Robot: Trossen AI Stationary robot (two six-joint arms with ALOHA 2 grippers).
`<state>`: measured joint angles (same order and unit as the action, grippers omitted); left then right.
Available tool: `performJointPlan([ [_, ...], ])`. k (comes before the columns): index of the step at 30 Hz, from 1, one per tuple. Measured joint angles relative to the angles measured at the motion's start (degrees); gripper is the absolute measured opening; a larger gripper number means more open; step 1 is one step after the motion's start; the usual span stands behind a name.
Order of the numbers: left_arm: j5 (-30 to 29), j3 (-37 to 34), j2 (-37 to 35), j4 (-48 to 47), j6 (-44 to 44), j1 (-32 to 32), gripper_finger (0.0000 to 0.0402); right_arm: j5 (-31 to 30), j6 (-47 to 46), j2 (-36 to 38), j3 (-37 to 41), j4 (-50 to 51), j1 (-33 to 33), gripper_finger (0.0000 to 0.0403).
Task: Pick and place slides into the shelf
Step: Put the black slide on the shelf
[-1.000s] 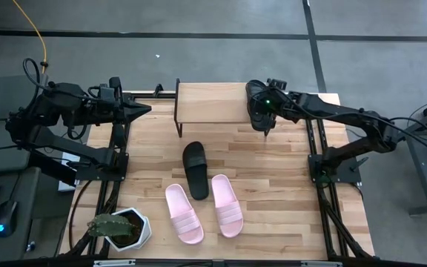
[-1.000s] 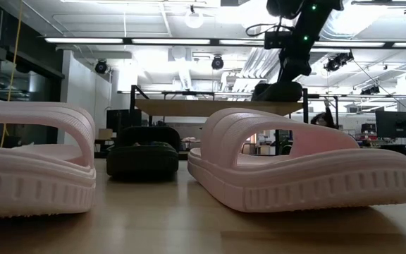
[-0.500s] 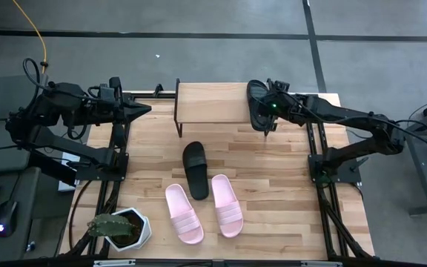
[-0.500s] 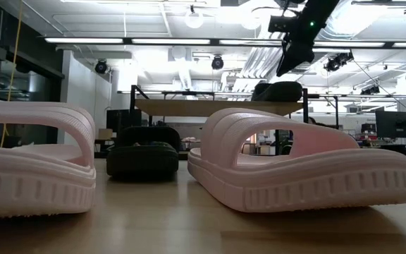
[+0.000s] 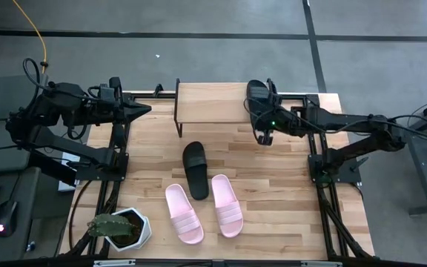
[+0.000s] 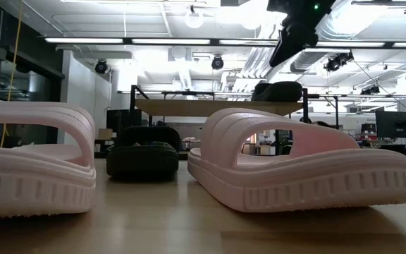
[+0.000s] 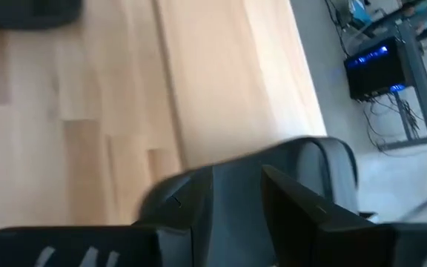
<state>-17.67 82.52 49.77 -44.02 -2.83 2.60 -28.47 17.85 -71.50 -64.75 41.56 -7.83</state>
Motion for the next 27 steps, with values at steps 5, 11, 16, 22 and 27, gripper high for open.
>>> performJointPlan([
  [5,-1.70,0.00,0.01,-1.00,0.02,0.00,0.0001,-0.45,-2.43,0.00,0.00,-0.22,4.11,0.0102],
  [11,-4.46,0.00,0.01,-2.10,0.00,0.01,0.0001,-0.45,-5.54,0.00,0.00,-0.23,7.82,0.0102],
  [16,-4.45,0.00,0.37,-4.47,0.00,0.00,0.0001,-0.44,-7.45,-0.02,0.00,-0.76,10.71,0.0102],
  [22,-4.46,0.00,2.37,-9.71,-1.75,0.01,0.0001,-0.46,-8.41,-0.02,0.00,-1.13,13.57,0.0102],
  [27,-4.44,0.00,5.14,-13.27,-2.16,0.00,0.0001,-0.46,-9.93,-0.04,0.00,-2.02,15.13,0.0102],
])
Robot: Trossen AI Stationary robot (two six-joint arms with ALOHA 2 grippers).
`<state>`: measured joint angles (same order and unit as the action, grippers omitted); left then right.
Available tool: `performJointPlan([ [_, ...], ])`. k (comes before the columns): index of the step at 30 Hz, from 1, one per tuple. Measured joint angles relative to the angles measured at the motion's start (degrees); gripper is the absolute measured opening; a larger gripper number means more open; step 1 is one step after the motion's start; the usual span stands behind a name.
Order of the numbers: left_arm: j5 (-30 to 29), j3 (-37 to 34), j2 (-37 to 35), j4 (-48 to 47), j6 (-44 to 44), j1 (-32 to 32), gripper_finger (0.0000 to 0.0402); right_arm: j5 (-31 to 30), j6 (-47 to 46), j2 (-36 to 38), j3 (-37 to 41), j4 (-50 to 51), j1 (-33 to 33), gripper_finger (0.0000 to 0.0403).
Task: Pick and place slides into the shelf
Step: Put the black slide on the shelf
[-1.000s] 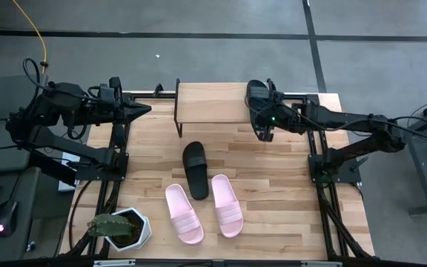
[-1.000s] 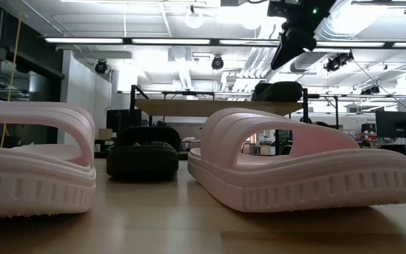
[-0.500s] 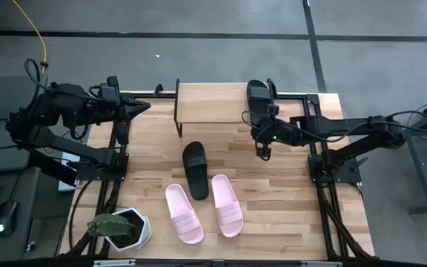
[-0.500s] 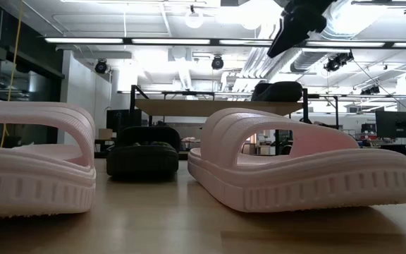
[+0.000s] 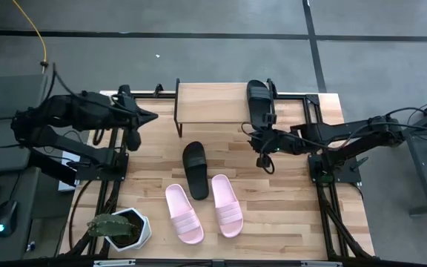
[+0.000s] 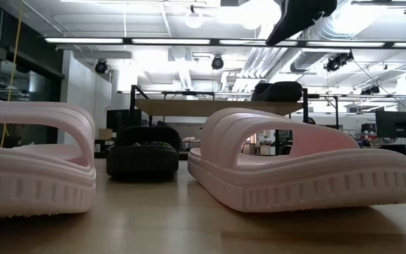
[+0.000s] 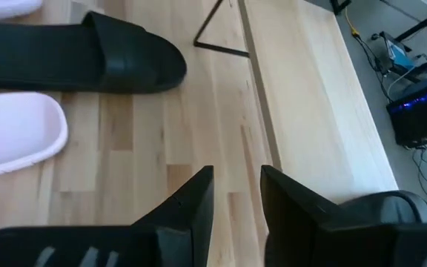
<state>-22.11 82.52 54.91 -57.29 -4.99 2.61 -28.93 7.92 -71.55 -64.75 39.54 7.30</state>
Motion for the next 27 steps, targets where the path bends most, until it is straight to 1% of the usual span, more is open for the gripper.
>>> performJointPlan([
  [6,0.00,-0.60,3.28,-1.67,-1.52,0.01,0.0001,0.34,-1.31,-0.02,-0.01,-0.56,0.75,0.0102],
  [14,-0.39,-5.73,6.88,-1.24,-2.95,0.01,0.0001,2.19,-3.04,-0.02,-0.02,-1.21,0.75,0.0102],
  [22,-4.01,-11.67,7.61,1.20,-5.11,0.03,0.0001,3.41,-3.63,-0.02,-0.02,-2.69,0.75,0.0102],
  [27,-2.84,-14.64,7.59,3.48,-7.14,0.05,0.0001,4.92,-3.65,-0.18,-0.02,-3.86,0.75,0.0102],
])
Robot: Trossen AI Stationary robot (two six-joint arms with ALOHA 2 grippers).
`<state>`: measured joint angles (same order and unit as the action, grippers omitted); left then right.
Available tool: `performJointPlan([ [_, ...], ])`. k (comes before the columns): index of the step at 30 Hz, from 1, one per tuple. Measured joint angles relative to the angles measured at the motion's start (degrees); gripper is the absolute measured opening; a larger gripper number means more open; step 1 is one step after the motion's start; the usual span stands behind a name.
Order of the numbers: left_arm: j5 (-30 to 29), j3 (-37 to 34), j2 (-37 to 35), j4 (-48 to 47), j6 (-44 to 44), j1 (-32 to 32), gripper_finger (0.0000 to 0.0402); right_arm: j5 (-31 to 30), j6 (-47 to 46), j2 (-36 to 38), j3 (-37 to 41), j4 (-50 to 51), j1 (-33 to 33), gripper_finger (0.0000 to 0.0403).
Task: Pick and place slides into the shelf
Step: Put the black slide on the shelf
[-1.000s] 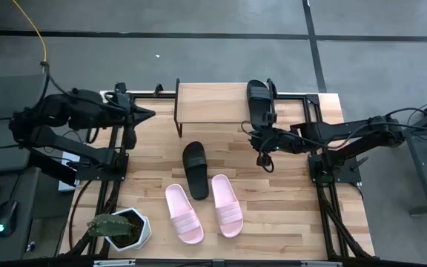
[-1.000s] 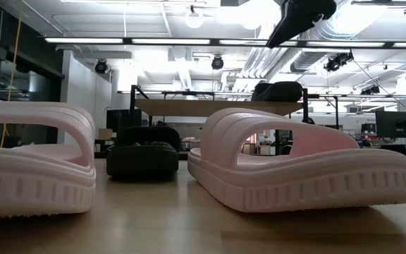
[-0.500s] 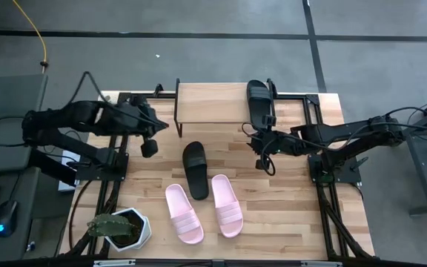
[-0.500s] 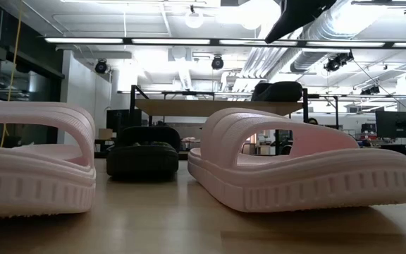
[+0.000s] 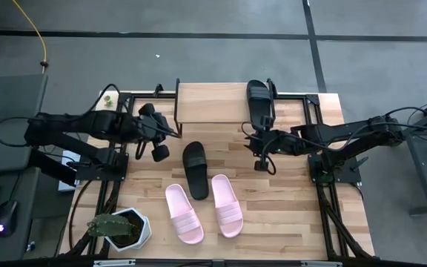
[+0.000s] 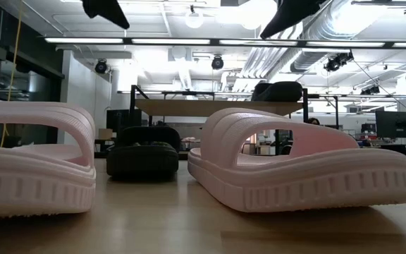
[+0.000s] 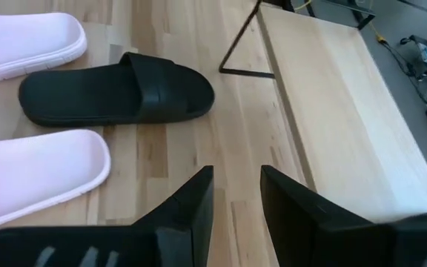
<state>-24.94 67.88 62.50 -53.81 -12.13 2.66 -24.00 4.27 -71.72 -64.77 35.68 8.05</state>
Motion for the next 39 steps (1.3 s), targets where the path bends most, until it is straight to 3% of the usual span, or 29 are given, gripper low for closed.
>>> performJointPlan([
  [18,11.45,-15.11,0.50,15.08,-3.36,-2.77,0.0001,0.42,-0.90,-4.52,-0.04,-0.42,-0.02,0.0102],
  [29,8.90,-16.05,8.63,22.22,-4.91,-11.52,0.0001,0.30,-1.07,-4.50,-0.04,-1.51,0.00,0.0102],
  [39,4.29,-16.05,16.68,22.39,-4.71,-12.81,0.0001,0.54,-1.51,-4.50,-0.04,-1.16,0.00,0.0102],
])
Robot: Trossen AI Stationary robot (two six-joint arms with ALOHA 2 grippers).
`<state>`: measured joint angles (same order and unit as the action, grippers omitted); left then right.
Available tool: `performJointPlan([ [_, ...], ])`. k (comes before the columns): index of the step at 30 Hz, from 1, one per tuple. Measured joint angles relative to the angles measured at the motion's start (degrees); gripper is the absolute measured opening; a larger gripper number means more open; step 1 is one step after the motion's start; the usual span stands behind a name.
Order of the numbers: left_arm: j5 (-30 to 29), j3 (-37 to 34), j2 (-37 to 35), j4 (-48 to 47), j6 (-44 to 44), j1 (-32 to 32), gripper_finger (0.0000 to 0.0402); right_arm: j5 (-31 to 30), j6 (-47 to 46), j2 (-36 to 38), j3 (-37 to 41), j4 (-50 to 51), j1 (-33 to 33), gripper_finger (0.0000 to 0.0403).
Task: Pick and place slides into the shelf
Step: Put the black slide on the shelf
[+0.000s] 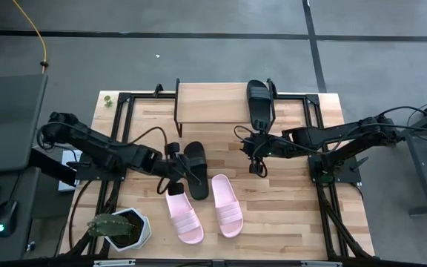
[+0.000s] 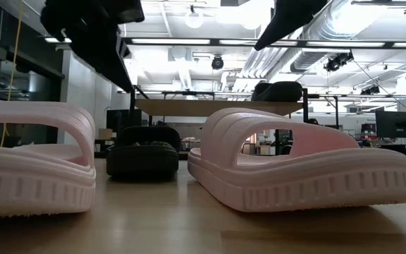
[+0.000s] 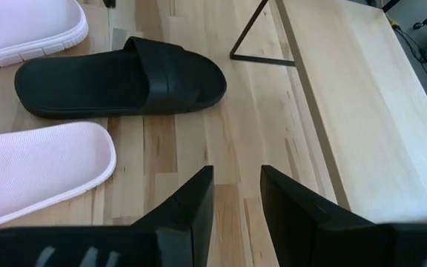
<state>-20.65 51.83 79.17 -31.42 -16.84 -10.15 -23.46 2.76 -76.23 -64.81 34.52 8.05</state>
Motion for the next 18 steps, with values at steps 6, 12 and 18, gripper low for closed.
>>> performJointPlan([
  [6,0.26,0.04,2.18,0.65,0.48,0.00,0.0001,0.04,0.00,0.02,0.02,0.02,0.00,0.0102],
  [12,2.03,0.04,2.58,1.80,0.47,0.00,0.0033,0.05,-0.40,0.02,0.02,0.00,0.00,0.0102],
  [18,1.19,0.04,3.19,2.88,0.04,0.00,0.0110,0.07,-0.42,0.02,0.02,0.00,0.00,0.0102],
])
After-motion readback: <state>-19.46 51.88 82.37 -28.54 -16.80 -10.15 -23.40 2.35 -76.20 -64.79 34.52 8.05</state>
